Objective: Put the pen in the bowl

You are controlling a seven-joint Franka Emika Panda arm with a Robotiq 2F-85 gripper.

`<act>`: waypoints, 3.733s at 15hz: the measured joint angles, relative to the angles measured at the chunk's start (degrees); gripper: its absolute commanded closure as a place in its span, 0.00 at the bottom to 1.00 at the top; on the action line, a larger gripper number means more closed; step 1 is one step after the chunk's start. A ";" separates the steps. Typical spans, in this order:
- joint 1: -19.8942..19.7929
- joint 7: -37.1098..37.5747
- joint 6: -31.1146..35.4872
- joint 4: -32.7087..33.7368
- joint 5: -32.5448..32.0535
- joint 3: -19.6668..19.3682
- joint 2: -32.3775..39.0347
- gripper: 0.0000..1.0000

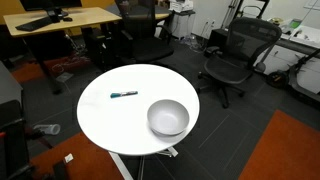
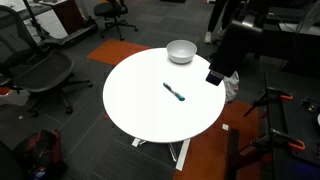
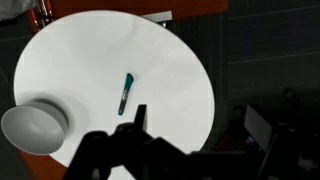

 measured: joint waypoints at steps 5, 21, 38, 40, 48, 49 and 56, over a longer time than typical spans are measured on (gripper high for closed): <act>0.00 0.00 0.01 0.00 0.00 0.00 0.00 0.00; -0.81 5.54 9.00 -0.78 -3.62 -8.32 8.90 0.00; 1.76 8.44 22.42 11.01 -6.71 -20.51 39.28 0.00; 2.05 8.44 22.46 13.16 -6.21 -21.49 41.87 0.00; 2.43 8.42 22.47 19.75 -1.81 -23.02 49.75 0.00; 2.43 8.41 22.47 20.29 -1.34 -23.02 50.44 0.00; 2.43 8.41 22.47 22.93 0.48 -23.16 53.39 0.49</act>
